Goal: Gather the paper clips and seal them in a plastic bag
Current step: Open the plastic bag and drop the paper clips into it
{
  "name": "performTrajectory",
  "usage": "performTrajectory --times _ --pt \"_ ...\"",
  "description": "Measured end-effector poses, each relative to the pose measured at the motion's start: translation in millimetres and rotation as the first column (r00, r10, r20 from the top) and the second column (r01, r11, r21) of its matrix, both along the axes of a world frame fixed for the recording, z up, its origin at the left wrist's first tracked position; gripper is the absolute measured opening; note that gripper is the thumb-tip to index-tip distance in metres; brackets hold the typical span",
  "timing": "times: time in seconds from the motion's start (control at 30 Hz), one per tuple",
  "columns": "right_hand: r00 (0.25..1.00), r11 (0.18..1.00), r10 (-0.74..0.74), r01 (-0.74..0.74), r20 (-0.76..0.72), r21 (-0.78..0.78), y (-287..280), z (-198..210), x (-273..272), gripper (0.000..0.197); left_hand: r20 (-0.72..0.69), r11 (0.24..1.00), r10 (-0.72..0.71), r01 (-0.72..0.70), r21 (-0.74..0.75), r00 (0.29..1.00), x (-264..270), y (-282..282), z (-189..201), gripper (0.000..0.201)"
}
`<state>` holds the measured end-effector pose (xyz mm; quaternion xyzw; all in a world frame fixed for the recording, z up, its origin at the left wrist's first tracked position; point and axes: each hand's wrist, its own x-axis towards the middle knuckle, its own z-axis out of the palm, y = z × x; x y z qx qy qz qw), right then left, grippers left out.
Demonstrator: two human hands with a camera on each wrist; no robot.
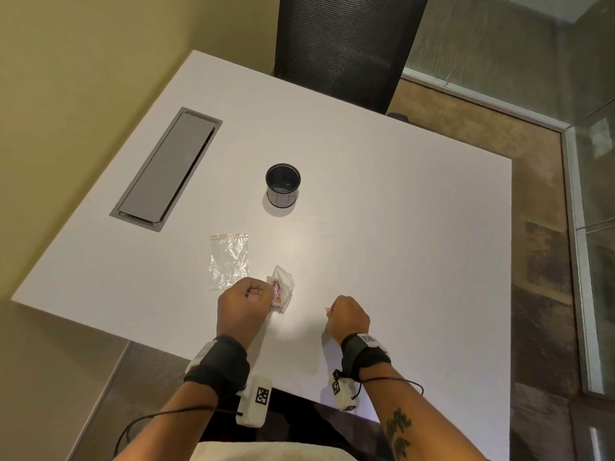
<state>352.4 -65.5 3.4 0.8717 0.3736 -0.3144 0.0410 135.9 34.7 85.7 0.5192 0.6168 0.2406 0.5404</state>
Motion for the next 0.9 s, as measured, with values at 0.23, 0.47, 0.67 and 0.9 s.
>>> performTrajectory --times 0.23,0.47,0.67,0.9 --pt "0.990 0.988 0.143 -0.143 0.001 -0.059 0.8 -4.0 -7.3 0.027 0.002 1.000 -0.016 0.016 0.004 1.000 0.4 -1.3 -3.3 0.004" --pt "0.955 0.956 0.294 -0.294 0.035 -0.013 -8.6 -2.4 -13.5 0.027 -0.006 1.000 -0.007 0.007 -0.004 1.000 1.6 -1.1 -7.3 0.004" --pt "0.979 0.983 0.176 -0.169 -0.104 0.073 -1.7 13.4 -6.5 0.008 0.007 1.000 0.004 -0.004 0.013 1.000 1.9 -1.4 -7.6 0.002" --pt "0.802 0.845 -0.094 0.377 -0.589 0.378 37.5 108.0 -27.6 0.009 -0.029 0.997 0.007 -0.005 0.073 1.000 5.0 -0.9 -8.2 0.013"
